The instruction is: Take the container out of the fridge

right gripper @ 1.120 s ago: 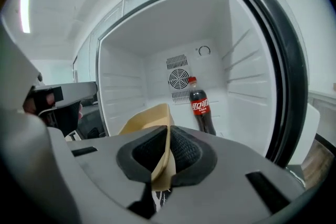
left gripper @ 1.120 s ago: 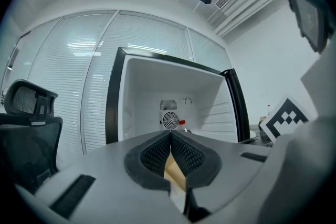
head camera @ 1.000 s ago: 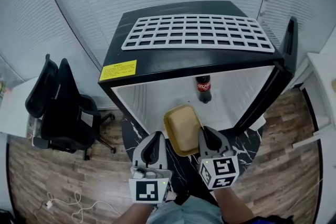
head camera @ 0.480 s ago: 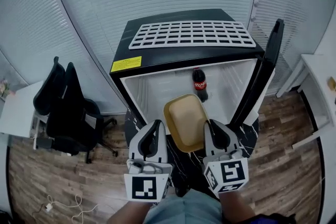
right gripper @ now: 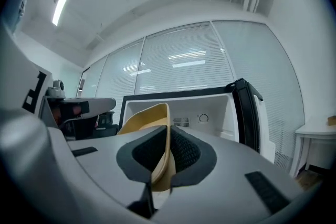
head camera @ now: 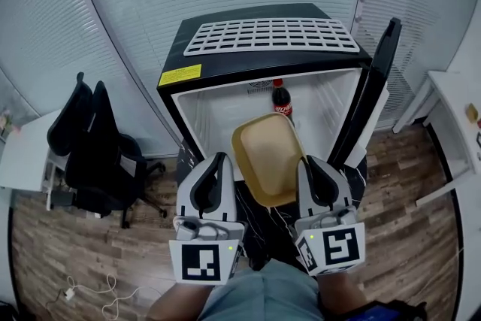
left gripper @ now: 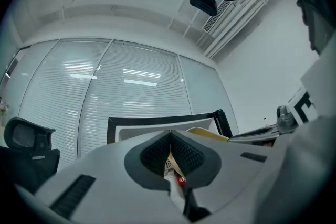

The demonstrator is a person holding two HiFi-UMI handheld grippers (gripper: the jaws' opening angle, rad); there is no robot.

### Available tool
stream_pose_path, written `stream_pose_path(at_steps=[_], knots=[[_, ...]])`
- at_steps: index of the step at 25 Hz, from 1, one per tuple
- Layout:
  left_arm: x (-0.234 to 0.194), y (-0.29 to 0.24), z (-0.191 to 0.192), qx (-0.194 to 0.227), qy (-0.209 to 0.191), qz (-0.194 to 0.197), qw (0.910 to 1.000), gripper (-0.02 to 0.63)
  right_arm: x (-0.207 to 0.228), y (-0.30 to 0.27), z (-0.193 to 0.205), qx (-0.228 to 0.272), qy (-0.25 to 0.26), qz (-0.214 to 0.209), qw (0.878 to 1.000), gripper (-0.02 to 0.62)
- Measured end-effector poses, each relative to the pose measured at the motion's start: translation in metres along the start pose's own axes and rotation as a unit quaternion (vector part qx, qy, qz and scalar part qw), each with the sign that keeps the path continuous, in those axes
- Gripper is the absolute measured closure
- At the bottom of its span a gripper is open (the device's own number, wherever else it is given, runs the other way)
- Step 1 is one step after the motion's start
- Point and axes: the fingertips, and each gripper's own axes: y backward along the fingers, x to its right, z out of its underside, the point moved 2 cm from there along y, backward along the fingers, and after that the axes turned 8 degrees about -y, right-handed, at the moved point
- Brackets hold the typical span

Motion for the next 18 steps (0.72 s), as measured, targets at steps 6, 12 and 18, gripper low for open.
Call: stream_pose_path(at_steps=[6, 12, 18], knots=[[0.006, 0.000, -0.005, 0.003, 0.004, 0.003, 1.0000, 0.590, 0.002, 0.004, -0.007, 0.008, 0.008, 0.001, 1.000, 0.563], [0.009, 0.001, -0.005, -0.002, 0.013, 0.001, 0.9999, 0.590, 0.000, 0.005, -0.011, 0.012, 0.019, -0.001, 1.000, 0.565], [0.011, 0.001, -0.007, -0.003, 0.010, -0.003, 0.9999, 0.591, 0.001, 0.006, -0.013, 0.019, 0.014, -0.006, 1.000, 0.565]])
